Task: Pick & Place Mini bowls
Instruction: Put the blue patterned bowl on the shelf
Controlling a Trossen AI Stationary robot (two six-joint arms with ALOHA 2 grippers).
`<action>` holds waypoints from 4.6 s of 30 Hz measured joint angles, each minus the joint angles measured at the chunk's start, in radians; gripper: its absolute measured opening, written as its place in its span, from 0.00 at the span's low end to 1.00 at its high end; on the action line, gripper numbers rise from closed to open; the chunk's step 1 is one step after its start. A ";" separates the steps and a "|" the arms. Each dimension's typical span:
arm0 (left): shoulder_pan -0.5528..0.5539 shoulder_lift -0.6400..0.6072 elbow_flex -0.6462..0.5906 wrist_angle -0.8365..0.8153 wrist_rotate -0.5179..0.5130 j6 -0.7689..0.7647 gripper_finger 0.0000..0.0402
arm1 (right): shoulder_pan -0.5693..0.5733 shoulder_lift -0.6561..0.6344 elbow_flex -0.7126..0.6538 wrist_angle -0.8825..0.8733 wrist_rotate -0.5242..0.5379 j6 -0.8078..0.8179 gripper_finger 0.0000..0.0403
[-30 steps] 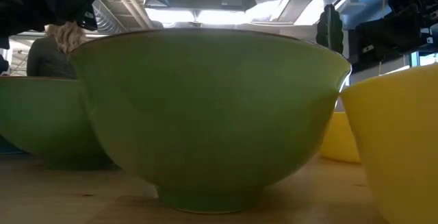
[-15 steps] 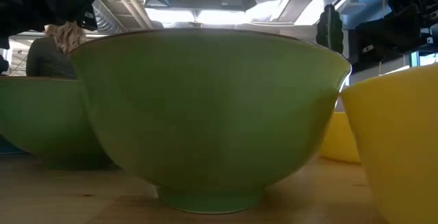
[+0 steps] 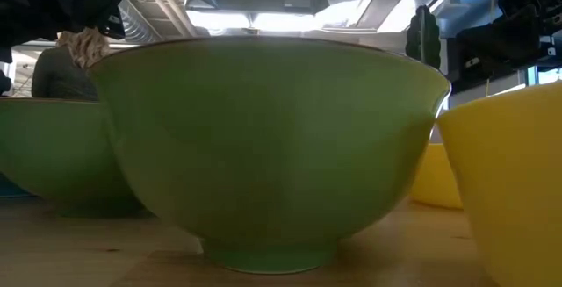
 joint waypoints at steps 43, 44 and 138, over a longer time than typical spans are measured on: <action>0.000 0.423 0.456 -0.303 -0.393 -0.096 0.01 | 0.000 0.000 0.000 0.003 0.002 -0.082 0.07; 0.000 0.460 0.482 -0.340 -0.428 -0.101 0.01 | 0.000 0.000 0.000 0.003 0.002 -0.082 0.07; 0.165 1.334 0.687 -0.916 -0.295 -0.167 0.44 | 0.000 0.000 0.000 0.000 0.001 -0.055 0.07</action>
